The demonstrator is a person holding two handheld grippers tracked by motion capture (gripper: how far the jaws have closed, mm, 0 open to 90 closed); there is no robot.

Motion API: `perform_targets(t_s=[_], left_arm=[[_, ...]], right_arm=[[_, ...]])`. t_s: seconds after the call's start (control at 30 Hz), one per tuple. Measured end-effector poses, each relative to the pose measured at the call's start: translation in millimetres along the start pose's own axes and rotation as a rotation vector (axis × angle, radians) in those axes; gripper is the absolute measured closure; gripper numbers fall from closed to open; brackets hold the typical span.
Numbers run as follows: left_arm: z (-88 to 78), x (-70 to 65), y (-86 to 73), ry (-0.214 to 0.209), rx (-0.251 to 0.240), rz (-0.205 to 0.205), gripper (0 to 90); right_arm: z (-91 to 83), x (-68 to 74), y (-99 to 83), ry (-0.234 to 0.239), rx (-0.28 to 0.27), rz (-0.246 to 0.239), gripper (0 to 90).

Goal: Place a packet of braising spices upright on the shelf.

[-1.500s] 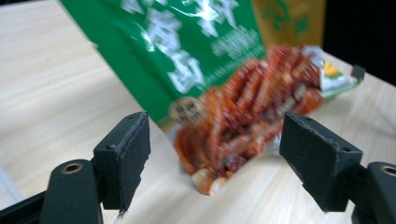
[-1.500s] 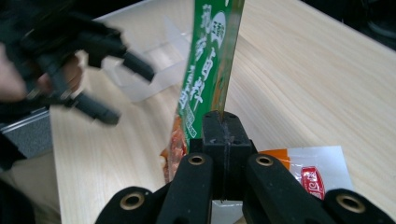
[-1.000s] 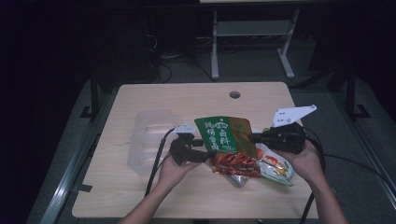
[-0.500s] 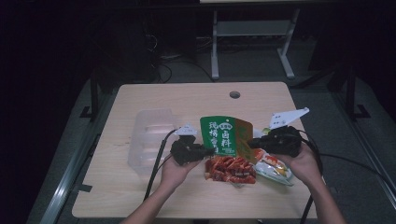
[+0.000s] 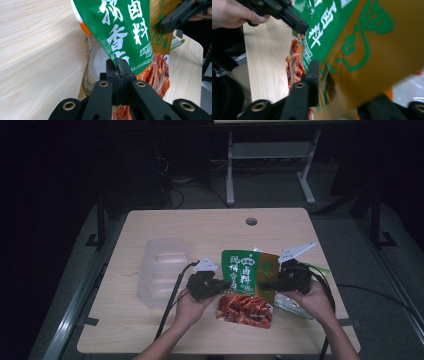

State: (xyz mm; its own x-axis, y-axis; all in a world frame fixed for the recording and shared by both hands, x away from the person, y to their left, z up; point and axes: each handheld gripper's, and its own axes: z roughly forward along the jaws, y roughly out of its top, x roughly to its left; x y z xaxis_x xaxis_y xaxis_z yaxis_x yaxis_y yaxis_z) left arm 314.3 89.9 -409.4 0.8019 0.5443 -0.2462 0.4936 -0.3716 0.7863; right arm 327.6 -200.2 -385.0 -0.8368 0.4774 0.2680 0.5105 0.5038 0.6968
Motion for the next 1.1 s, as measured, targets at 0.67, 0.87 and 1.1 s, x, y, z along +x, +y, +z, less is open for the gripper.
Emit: perform_targets(t_s=[0.67, 0.87, 1.1], left_arm=[[-46.0, -19.3, -6.0, 0.095, -0.062, 0.062, 57.8], [-60.7, -26.2, -15.5, 0.106, -0.068, 0.09, 53.0], [-64.2, -31.0, -31.7, 0.116, -0.055, 0.117, 49.5]], right_arm=[[-12.7, 35.9, 22.7, 0.035, -0.036, -0.06, 89.2], [-21.0, 44.7, 38.3, 0.004, -0.049, -0.071, 89.3], [-18.3, 41.4, 61.3, -0.059, -0.05, -0.076, 89.3]])
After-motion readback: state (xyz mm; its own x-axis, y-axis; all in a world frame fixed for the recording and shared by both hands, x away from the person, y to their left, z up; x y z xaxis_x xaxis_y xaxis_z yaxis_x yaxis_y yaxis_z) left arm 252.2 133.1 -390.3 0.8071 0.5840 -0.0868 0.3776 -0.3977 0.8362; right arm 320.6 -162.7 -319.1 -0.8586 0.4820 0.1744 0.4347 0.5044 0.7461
